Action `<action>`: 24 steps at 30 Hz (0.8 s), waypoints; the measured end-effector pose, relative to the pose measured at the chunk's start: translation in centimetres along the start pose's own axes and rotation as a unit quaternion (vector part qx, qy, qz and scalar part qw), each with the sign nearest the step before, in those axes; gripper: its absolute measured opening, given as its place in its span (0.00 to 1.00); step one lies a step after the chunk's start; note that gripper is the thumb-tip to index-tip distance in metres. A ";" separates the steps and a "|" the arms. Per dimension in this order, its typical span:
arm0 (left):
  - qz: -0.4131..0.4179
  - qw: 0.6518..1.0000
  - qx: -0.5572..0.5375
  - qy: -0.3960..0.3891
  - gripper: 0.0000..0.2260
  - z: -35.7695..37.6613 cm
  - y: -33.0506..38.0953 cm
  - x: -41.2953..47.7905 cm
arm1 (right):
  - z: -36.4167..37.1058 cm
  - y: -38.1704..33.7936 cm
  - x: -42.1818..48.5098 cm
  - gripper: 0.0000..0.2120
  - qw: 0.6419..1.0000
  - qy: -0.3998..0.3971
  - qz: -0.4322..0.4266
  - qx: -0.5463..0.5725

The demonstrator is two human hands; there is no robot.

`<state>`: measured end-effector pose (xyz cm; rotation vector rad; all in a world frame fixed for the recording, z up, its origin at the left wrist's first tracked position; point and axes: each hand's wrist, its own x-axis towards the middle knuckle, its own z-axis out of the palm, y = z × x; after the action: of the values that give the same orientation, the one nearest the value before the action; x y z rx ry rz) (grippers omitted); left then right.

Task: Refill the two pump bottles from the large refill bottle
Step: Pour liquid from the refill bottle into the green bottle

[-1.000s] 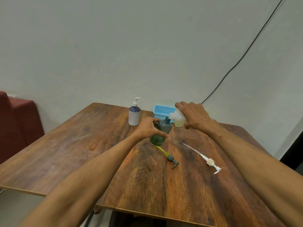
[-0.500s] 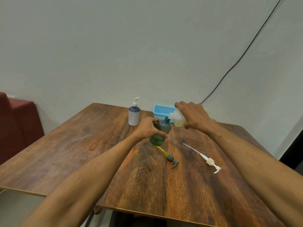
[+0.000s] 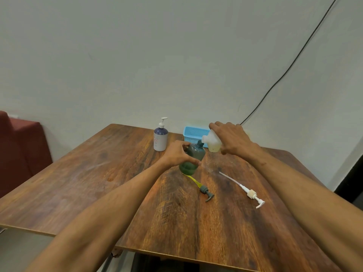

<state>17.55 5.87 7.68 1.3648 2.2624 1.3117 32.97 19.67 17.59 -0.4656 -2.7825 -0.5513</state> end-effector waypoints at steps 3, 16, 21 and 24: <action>0.003 1.000 0.003 0.001 0.36 0.0 0.0 0.0 | 0.0 0.0 0.0 0.36 1.000 -0.003 0.000 -0.001; 0.007 1.000 0.006 -0.001 0.35 -0.2 0.1 -0.1 | -0.1 -0.2 0.0 0.36 1.000 -0.004 0.001 0.002; 0.007 1.000 0.005 0.001 0.33 -0.4 0.4 0.0 | -0.2 -0.2 -0.1 0.36 1.000 -0.005 0.004 0.000; 0.012 1.000 0.004 0.005 0.31 -0.4 0.7 -0.1 | -0.4 -0.2 -0.2 0.36 1.000 -0.006 0.004 0.003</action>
<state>17.81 5.64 8.44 1.3947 2.2678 1.3208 33.12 19.31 17.82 -0.4806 -2.7907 -0.5401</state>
